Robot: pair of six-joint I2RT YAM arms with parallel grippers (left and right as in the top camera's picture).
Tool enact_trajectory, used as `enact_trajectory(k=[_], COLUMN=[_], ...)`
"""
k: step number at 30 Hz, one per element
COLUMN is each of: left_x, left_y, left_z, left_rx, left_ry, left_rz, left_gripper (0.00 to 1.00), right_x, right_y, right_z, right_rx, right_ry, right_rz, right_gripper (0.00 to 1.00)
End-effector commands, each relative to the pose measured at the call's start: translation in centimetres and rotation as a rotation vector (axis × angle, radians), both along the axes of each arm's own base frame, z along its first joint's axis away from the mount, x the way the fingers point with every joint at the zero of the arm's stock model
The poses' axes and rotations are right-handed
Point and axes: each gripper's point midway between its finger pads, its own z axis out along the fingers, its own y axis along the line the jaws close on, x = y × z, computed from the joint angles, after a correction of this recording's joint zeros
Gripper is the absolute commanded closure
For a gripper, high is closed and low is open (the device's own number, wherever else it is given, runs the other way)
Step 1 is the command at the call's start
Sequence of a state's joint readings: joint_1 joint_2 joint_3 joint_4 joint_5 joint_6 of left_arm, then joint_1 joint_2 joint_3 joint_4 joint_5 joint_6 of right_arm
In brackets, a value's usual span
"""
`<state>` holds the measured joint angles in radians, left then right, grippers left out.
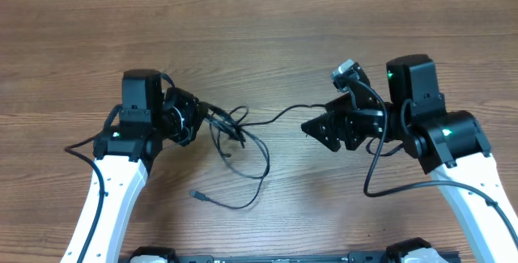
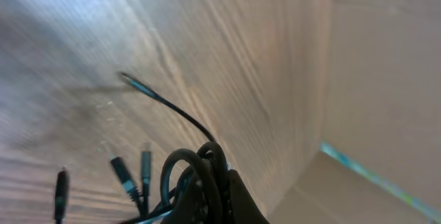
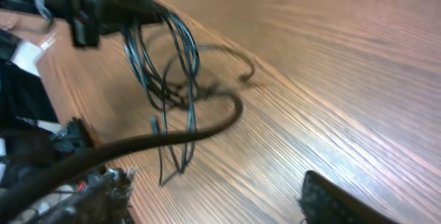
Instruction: Untangle cables
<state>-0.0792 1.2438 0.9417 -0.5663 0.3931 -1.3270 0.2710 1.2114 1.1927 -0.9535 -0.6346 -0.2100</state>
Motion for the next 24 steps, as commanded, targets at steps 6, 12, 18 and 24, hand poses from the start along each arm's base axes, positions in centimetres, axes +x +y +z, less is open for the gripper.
enact_trajectory(k=[6,12,18,24], left_x=[1.2,3.1,3.4,3.2], left_y=[-0.8,-3.5,-3.7,-3.8], left_z=[2.2,7.3,8.1,8.1], left_rx=[-0.028,-0.016,0.014,0.022], left_ry=[-0.095,-0.438,-0.507,-0.517], left_rz=[-0.043,-0.299,-0.340,-0.364], left_gripper=[0.96,0.96,0.96,0.96], right_x=[-0.9,5.1,4.7,5.6], right_y=[2.2,-8.4,-14.1,-10.9], right_z=[0.4,-2.2,-1.8,1.3], right_rx=[0.005,-0.370,-0.078,0.142], right_ry=[-0.016,-0.039,0.233,0.227], right_rz=[0.060,-0.678,-1.236,-0.869], right_gripper=[0.00,0.00,0.00,0.00])
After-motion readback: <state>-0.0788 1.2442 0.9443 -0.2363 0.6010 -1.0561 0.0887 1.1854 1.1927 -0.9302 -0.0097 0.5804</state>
